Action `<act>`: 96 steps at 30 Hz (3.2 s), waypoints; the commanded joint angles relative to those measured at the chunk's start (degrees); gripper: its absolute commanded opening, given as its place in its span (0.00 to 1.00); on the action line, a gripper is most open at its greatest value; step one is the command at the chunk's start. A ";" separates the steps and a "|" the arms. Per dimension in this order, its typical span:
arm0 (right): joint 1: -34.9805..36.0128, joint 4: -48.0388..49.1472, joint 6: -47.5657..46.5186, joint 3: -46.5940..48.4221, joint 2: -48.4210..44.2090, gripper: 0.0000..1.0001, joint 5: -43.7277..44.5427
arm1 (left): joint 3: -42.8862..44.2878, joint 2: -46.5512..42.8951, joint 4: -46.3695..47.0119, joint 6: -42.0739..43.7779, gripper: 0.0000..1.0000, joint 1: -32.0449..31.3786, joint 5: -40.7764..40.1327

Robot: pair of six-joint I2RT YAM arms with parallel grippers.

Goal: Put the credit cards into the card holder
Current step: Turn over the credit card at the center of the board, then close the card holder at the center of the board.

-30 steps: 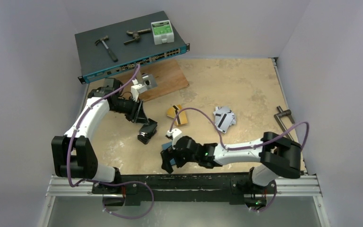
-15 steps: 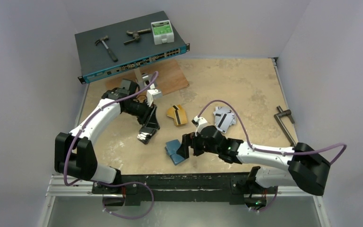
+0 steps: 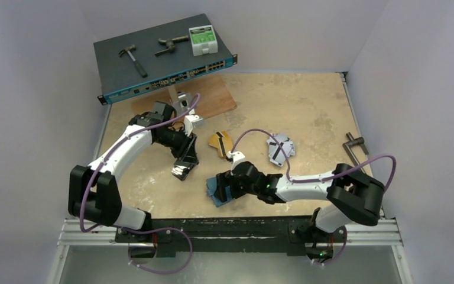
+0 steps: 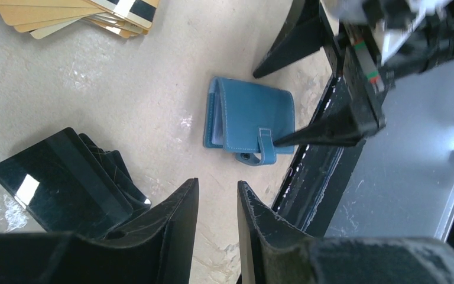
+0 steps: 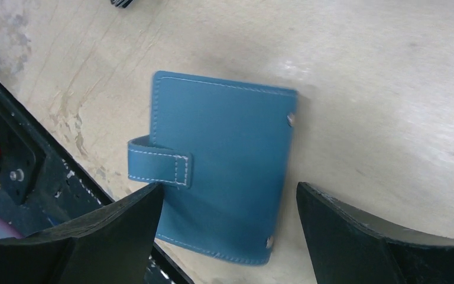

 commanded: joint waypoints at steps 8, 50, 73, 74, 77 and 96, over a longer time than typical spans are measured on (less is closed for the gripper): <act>10.26 -8.96 0.60 5.48 11.15 0.75 8.60 | -0.25 -4.86 -1.73 3.67 0.29 -0.29 -2.59; 23.89 -77.94 0.71 47.66 32.37 0.00 52.81 | 8.14 -6.22 -10.16 4.67 0.30 9.19 -1.12; 6.99 -46.07 1.49 21.87 -9.89 0.51 24.83 | 1.27 -14.24 -9.56 22.44 0.30 0.65 -3.63; 5.26 -46.21 1.39 21.33 -9.98 0.51 23.83 | 0.65 -16.09 -10.66 25.89 0.30 -0.88 -4.56; 1.29 -45.12 1.01 19.96 -9.14 0.53 21.32 | -1.22 -22.83 -12.06 34.54 0.31 -5.25 -6.35; -5.14 -37.90 -1.82 16.28 -4.88 0.39 11.73 | -15.05 -20.11 13.57 52.04 0.99 -33.65 -15.39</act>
